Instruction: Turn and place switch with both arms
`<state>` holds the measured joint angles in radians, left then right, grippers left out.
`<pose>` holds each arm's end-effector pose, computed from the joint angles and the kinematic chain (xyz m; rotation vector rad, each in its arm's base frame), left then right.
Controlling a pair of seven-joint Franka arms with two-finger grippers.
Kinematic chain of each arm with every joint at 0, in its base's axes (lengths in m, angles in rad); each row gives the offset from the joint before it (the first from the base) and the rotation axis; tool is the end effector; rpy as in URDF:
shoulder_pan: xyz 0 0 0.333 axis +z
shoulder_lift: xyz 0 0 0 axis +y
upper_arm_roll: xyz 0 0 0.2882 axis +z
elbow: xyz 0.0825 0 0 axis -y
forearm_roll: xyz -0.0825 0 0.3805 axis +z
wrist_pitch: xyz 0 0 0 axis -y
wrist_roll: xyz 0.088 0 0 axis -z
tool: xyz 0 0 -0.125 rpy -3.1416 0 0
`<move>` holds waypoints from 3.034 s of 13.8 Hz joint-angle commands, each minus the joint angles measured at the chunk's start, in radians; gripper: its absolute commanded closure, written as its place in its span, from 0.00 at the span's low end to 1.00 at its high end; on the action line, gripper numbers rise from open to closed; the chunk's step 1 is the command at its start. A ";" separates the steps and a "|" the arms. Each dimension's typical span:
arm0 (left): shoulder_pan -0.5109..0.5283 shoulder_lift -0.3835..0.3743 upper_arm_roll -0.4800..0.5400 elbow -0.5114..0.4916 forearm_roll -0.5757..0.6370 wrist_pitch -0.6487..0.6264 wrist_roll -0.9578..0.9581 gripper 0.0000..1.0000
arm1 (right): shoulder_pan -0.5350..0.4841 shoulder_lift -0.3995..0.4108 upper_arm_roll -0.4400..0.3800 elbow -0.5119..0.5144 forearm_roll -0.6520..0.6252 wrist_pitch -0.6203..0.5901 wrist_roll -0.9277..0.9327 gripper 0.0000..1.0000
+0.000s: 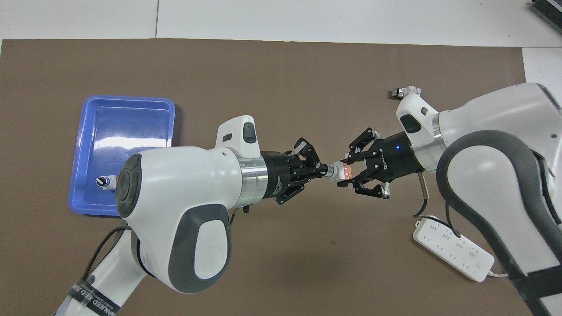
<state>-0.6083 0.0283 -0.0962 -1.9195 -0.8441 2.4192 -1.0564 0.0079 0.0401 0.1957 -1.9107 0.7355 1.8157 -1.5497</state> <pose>0.4585 -0.4055 0.4893 2.1252 0.9901 -0.3165 0.5329 0.1775 0.4424 -1.7950 -1.7014 -0.4392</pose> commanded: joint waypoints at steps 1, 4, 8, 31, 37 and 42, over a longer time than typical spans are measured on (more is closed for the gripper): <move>0.013 -0.001 0.004 0.004 -0.004 0.038 -0.137 1.00 | -0.002 -0.017 0.005 -0.021 0.010 -0.023 0.016 1.00; 0.013 -0.004 0.006 0.004 0.003 0.037 -0.314 1.00 | -0.002 -0.019 0.004 -0.021 0.010 -0.023 0.016 1.00; 0.012 -0.007 0.006 0.001 0.008 0.038 -0.431 1.00 | -0.002 -0.019 0.004 -0.021 0.010 -0.023 0.016 1.00; 0.080 -0.034 0.007 -0.035 0.534 -0.118 -0.159 1.00 | -0.002 -0.029 0.008 0.120 -0.391 -0.010 0.242 0.00; 0.241 -0.103 0.007 -0.171 0.700 -0.184 0.192 1.00 | -0.020 -0.037 -0.004 0.197 -0.567 -0.049 0.479 0.00; 0.442 -0.128 0.007 -0.263 0.751 -0.175 0.582 1.00 | -0.037 -0.032 -0.006 0.206 -0.622 0.000 0.655 0.00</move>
<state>-0.2345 -0.0575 -0.0771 -2.1192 -0.1151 2.2415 -0.6003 -0.0204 0.0029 0.1836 -1.7150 0.1493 1.7949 -1.0021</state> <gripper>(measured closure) 0.899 0.000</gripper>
